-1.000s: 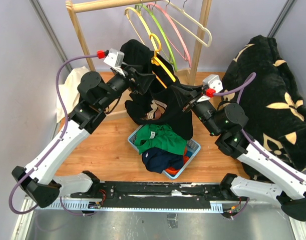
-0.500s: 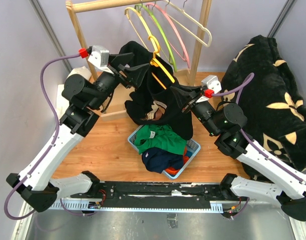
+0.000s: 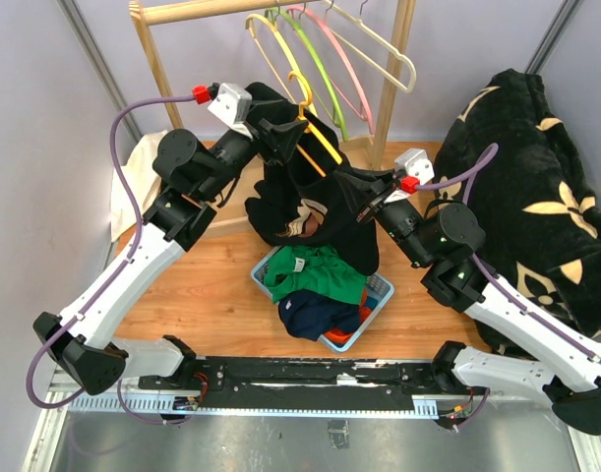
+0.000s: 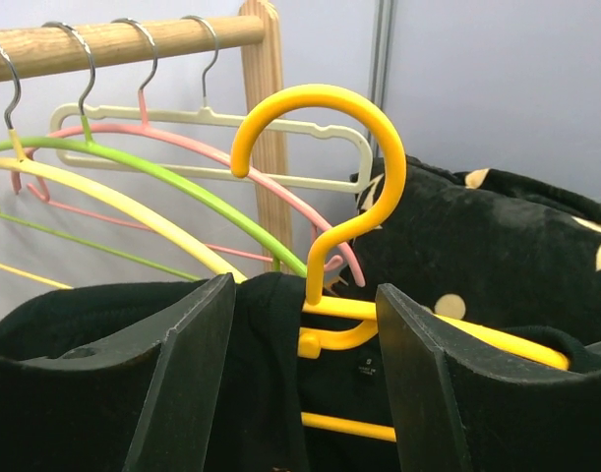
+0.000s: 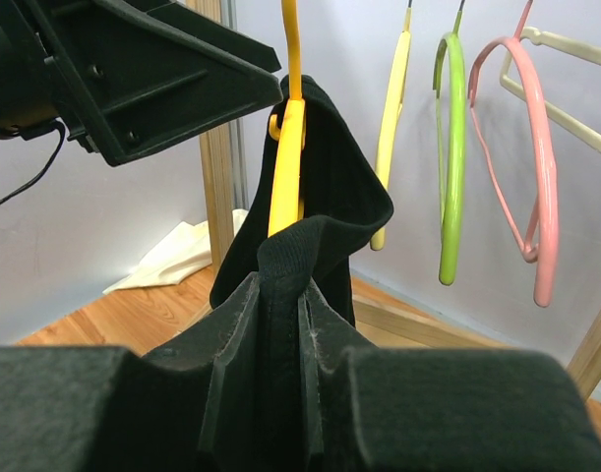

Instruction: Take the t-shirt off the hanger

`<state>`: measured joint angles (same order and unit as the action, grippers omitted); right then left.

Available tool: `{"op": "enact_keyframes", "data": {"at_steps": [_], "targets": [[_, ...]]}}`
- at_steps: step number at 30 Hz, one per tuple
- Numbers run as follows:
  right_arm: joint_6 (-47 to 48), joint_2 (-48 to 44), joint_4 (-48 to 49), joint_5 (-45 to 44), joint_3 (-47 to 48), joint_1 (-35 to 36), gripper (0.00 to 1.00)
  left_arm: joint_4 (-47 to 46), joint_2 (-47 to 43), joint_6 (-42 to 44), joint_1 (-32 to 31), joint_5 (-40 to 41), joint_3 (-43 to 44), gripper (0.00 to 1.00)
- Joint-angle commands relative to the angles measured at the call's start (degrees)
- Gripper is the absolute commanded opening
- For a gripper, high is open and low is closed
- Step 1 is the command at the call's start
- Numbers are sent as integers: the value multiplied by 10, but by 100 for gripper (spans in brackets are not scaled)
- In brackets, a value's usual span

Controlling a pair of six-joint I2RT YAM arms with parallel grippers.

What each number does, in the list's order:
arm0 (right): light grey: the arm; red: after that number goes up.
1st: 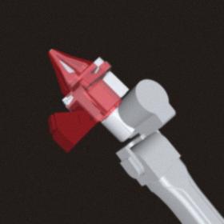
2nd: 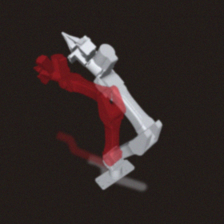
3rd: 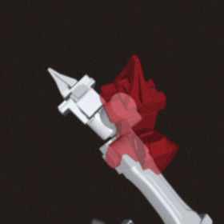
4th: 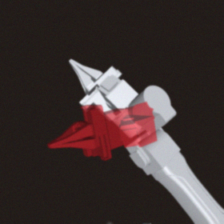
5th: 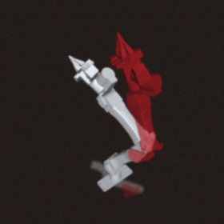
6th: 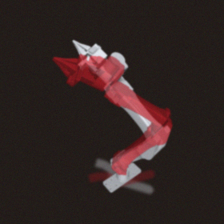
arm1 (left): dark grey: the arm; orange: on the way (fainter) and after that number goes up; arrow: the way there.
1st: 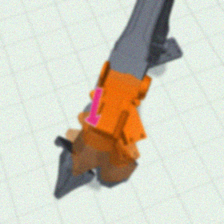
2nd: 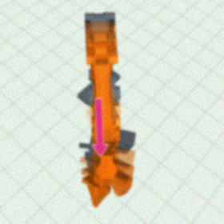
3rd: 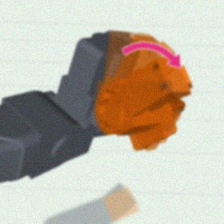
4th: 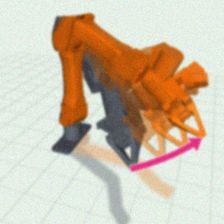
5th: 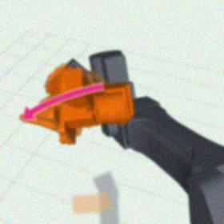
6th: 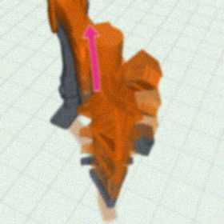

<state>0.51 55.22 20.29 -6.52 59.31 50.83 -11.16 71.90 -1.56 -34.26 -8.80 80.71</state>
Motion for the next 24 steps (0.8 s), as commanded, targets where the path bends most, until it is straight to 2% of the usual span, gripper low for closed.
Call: {"op": "enact_keyframes", "data": {"at_steps": [1, 8, 24], "targets": [[4, -12, 43, 10, -1, 2, 1, -31, 4, 23, -1, -14, 25, 63], [1, -9, 45, 13, -2, 1, 1, -22, 18, 22, -1, -23, 41, 53], [-4, -9, 45, 21, 0, 2, 1, 2, 51, 17, -1, -27, 63, 42]]}}
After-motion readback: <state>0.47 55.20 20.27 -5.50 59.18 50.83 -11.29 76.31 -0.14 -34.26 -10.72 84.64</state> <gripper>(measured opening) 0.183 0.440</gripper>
